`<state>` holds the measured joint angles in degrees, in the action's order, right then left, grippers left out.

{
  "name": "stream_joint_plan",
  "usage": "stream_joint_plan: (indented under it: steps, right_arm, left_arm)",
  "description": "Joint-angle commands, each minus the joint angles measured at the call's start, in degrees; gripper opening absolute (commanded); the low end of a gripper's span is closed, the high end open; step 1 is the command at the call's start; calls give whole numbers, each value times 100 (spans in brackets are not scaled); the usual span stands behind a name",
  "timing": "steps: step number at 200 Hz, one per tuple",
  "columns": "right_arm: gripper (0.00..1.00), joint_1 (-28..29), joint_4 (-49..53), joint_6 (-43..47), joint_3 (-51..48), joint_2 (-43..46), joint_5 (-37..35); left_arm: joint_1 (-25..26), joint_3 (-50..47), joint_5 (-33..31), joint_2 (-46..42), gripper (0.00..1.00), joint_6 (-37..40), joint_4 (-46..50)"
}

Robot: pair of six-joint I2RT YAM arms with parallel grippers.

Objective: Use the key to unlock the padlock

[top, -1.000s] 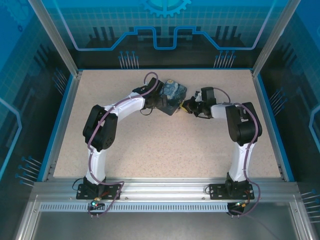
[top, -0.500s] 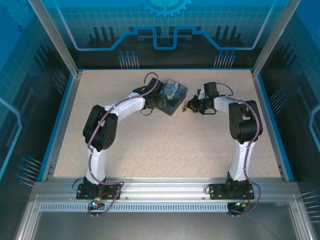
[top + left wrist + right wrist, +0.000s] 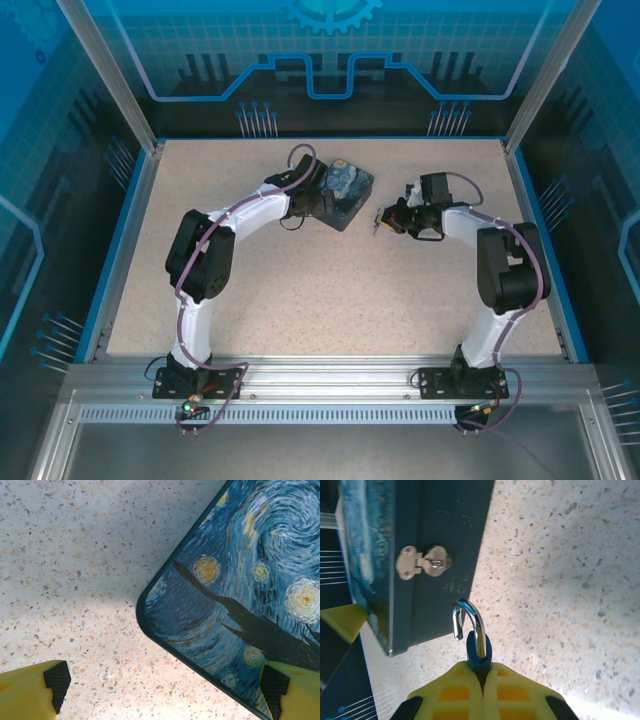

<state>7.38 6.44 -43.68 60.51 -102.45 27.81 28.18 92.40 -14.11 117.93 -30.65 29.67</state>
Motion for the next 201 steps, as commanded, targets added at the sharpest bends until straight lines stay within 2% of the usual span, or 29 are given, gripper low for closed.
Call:
stream_joint_plan:
  steps: [1,44,110,155,201]
  right_arm:
    - [0,-78,153,-42,-267,370,-57]
    - [0,35,439,19,-717,1032,-127]
    - [0,275,763,233,-1754,1972,-287]
    - [0,230,869,390,-2310,2246,-471]
    - [0,-82,864,535,-2517,2199,-435]
  left_arm:
    - [-41,163,76,-271,99,303,766]
    - [-47,-111,106,-1027,99,304,756]
    - [-32,-1500,278,-2788,99,179,638]
    - [19,-2370,388,-3834,99,3,547]
    - [19,-2662,348,-4455,99,16,711]
